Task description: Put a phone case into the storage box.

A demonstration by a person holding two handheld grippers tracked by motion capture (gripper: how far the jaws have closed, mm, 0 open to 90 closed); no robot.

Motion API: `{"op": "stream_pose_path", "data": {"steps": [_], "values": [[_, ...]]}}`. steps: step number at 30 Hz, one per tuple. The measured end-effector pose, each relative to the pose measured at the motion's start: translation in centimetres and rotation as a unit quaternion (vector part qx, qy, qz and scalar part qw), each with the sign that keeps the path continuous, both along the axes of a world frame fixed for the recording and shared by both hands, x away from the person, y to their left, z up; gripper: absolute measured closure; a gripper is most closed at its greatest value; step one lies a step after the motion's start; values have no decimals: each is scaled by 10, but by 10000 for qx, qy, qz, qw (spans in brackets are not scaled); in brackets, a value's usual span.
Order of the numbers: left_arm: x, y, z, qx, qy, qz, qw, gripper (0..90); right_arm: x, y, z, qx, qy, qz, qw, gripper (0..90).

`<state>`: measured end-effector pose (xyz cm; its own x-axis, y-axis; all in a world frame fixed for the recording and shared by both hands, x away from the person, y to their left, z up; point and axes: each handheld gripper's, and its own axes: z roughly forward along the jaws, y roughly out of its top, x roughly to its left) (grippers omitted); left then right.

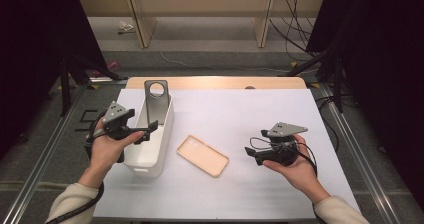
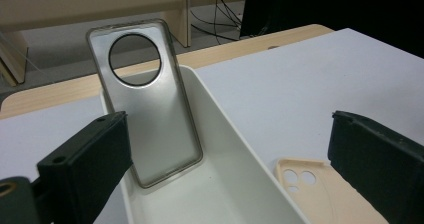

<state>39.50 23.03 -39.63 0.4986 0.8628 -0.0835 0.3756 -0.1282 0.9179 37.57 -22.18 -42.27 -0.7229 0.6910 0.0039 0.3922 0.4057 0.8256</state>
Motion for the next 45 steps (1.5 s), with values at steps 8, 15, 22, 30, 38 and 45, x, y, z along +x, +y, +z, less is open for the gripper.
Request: {"op": "stream_pose_path", "data": {"steps": [8, 15, 22, 30, 38, 45], "values": [[-17, -8, 0, -36, -109, -177, 9998, 47, 1, -1, 0, 22, -2, -16, 10000, 162], [-27, -12, -3, -42, -110, -227, 9997, 56, 3, 0, -1, 32, 22, -31, 10000, 162], [-35, -15, -7, -34, -126, -294, 9995, 63, 7, 3, -2, 71, 58, -49, 9999, 162], [-38, -16, -10, -36, -98, -317, 9994, 65, 9, 5, -3, 84, 80, -43, 9999, 162], [-38, -18, -11, -36, -79, -345, 9994, 69, 12, 3, -3, 122, 98, -93, 9998, 161], [-38, -19, -10, -32, -88, -371, 9993, 70, 12, 3, -3, 149, 105, -123, 9998, 161]]}}
